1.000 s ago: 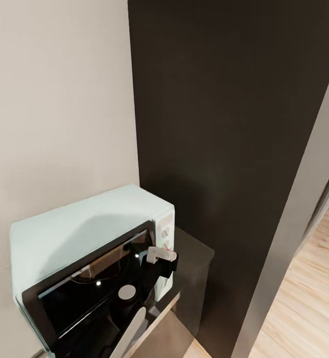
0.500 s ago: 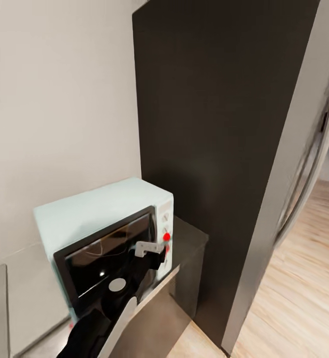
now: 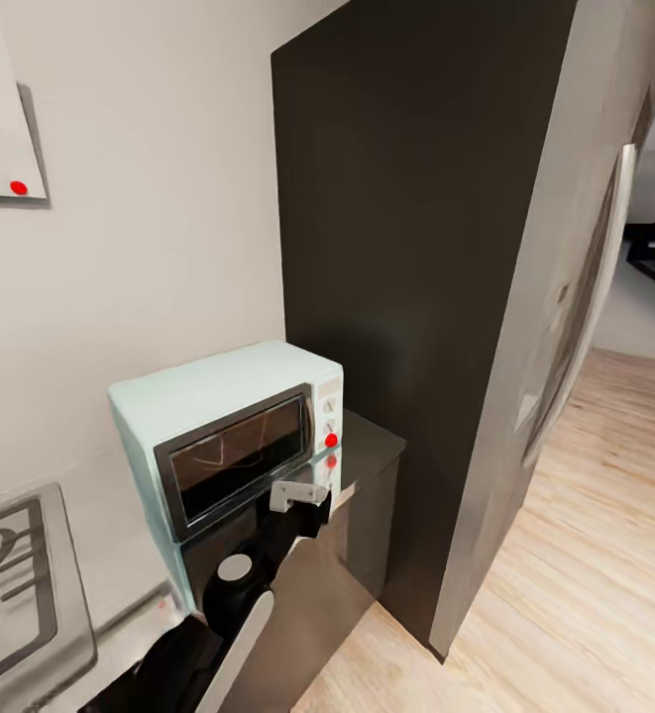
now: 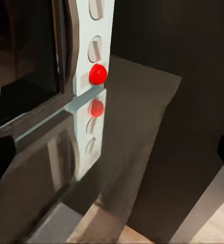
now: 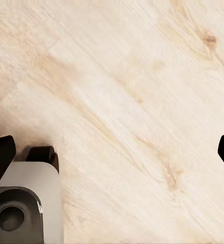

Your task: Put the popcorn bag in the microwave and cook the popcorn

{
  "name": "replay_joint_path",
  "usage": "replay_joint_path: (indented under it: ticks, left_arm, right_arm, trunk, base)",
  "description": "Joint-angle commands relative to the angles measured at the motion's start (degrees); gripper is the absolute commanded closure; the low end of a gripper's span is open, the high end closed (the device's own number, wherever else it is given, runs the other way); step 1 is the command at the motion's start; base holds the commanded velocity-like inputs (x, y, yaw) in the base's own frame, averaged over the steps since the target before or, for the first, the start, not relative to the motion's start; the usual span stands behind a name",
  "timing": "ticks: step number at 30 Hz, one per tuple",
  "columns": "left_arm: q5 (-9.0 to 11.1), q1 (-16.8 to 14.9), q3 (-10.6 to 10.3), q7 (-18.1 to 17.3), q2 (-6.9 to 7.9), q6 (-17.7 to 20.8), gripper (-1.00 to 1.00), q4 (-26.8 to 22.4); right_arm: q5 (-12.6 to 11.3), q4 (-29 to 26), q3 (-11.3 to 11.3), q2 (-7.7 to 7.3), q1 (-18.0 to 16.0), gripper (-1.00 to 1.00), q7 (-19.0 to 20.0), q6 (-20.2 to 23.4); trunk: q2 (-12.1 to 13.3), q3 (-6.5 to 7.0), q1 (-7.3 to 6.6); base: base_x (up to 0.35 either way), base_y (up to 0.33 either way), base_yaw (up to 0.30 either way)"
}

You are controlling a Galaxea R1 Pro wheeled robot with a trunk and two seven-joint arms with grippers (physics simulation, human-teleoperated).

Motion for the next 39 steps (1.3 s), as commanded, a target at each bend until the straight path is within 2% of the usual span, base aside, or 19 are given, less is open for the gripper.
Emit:
replay_joint_path:
  ticks: [1, 4, 7, 9, 10, 11, 13, 15, 17, 18, 20, 21, 22, 24, 28, 31, 35, 36, 39]
  left_arm:
    - [0.6, -0.1, -0.1, 0.5, -0.03, 0.2, -1.00, -0.1]
    - [1.0, 0.0, -0.2, 0.5, -0.12, 0.2, -1.00, 0.3]
    - [2.0, -0.1, -0.3, 0.2, -0.87, 0.0, -1.00, 8.6]
    - [3.6, -0.1, -0.1, -0.1, -1.76, 0.1, -1.00, 14.4]
    - [5.3, -0.1, -0.1, -0.1, -1.98, 0.1, -1.00, 17.6]
    - [6.8, -0.1, -0.2, -0.2, -2.03, 0.2, -1.00, 21.5]
    - [8.6, -0.1, -0.3, -0.3, -2.15, 0.1, -1.00, 28.9]
    - [12.1, -0.1, -0.3, -0.6, -2.54, -1.5, -1.00, 40.1]
    - [16.5, -0.1, -0.3, -1.0, -2.77, -7.5, -1.00, 50.7]
    - [18.1, -0.1, -0.3, -1.8, -2.96, -11.3, -1.00, 56.1]
    - [19.4, -0.1, -0.3, -5.9, -3.78, -15.4, -1.00, 65.6]
    - [19.6, -0.1, -0.2, -7.7, -4.08, -16.0, -1.00, 68.5]
    - [19.8, -0.1, -0.2, -11.0, -4.43, -16.9, -1.00, 73.8]
    - [20.4, 0.0, -0.1, -13.5, -4.66, -17.5, -1.00, 80.9]
    - [22.7, -0.1, 0.1, -14.1, -4.43, -18.0, -1.00, 84.2]
    - [23.3, 0.6, 0.2, -14.1, -3.86, -21.0, -1.00, 84.4]
    - [23.4, 5.4, 0.2, -14.1, -3.04, -25.1, -1.00, 84.5]
    - [23.4, 6.1, 0.2, -14.1, -3.01, -26.8, -1.00, 84.5]
    - [23.4, 6.8, 0.2, -14.1, -3.00, -28.1, -1.00, 84.6]
  right_arm:
    - [0.5, 0.2, -0.5, -0.03, -0.1, -1.00, 0.1, -0.4]
    - [0.5, 0.2, -0.5, -0.17, -0.1, -1.00, 0.2, -0.3]
    - [0.5, 0.2, -0.5, -0.31, -0.1, -1.00, 0.2, -0.4]
    - [0.5, 0.2, -0.5, -0.23, -0.1, -1.00, 0.2, -0.4]
    - [0.5, 0.2, -0.5, -0.22, -0.1, -1.00, 0.2, -0.3]
    - [0.5, 0.2, -0.5, -0.16, -0.1, -1.00, 0.2, -0.3]
    - [0.5, 0.2, -0.5, -0.13, -0.1, -1.00, 0.2, -0.3]
    - [0.5, 0.2, -0.5, -0.12, -0.1, -1.00, 0.2, -0.3]
    - [0.5, 0.2, -0.5, -0.10, -0.1, -1.00, 0.2, -0.3]
    - [0.5, 0.2, -0.5, -0.10, -0.1, -1.00, 0.2, -0.3]
    - [0.5, 0.2, -0.5, -0.11, -0.1, -1.00, 0.2, -0.3]
    - [0.5, 0.2, -0.5, -0.13, -0.1, -1.00, 0.2, -0.3]
    - [0.5, 0.2, -0.5, -0.13, -0.1, -1.00, 0.2, -0.3]
    - [0.5, 0.2, -0.5, -0.03, -0.1, -1.00, 0.2, -0.2]
    - [0.7, 0.2, -0.5, 0.41, -0.1, -1.00, 0.3, 0.3]
    - [0.6, 0.2, -0.5, 0.35, -0.1, -1.00, 0.3, 0.3]
    - [0.6, 0.2, -0.5, 0.32, -0.1, -1.00, 0.2, 0.2]
    - [0.6, 0.2, -0.5, 0.32, -0.1, -1.00, 0.2, 0.2]
    - [0.6, 0.2, -0.5, 0.25, -0.1, -1.00, 0.2, 0.1]
  trunk:
    - [-0.1, -0.08, -0.03]
    - [-0.1, -0.08, -0.03]
    - [-0.1, -0.08, -0.03]
    - [-0.1, -0.08, -0.03]
    - [-0.1, -0.08, -0.03]
    - [-0.1, -0.08, -0.03]
    - [-0.1, -0.08, -0.03]
    - [-0.1, -0.08, -0.03]
    - [-0.1, -0.08, -0.03]
    - [-0.1, -0.08, -0.03]
    - [-0.1, -0.08, -0.03]
    - [-0.1, -0.08, -0.03]
    - [-0.1, -0.08, -0.03]
    - [-0.1, -0.08, -0.03]
    - [-0.1, -0.08, -0.03]
    - [-0.1, -0.08, -0.03]
    - [-0.1, -0.08, -0.03]
    - [-0.1, -0.08, -0.03]
    - [-0.1, -0.08, -0.03]
  base:
    - [-0.345, 0.000, 0.000]
    - [-0.345, 0.000, 0.000]
    - [-0.336, 0.000, 0.000]
    - [-0.301, 0.000, 0.000]
    - [-0.263, 0.000, 0.000]
    - [-0.255, 0.000, 0.000]
    - [-0.251, 0.000, 0.000]
    - [-0.247, 0.000, 0.000]
    - [-0.208, 0.000, 0.000]
    - [-0.158, 0.000, 0.000]
    - [-0.128, 0.000, 0.000]
    - [-0.079, 0.000, 0.000]
    - [-0.033, 0.000, 0.000]
    - [-0.012, 0.000, 0.000]
    - [-0.002, 0.000, 0.000]
    - [0.000, 0.000, 0.000]
    - [0.000, 0.000, 0.029]
    - [0.000, 0.000, 0.208]
    - [0.000, 0.000, 0.249]
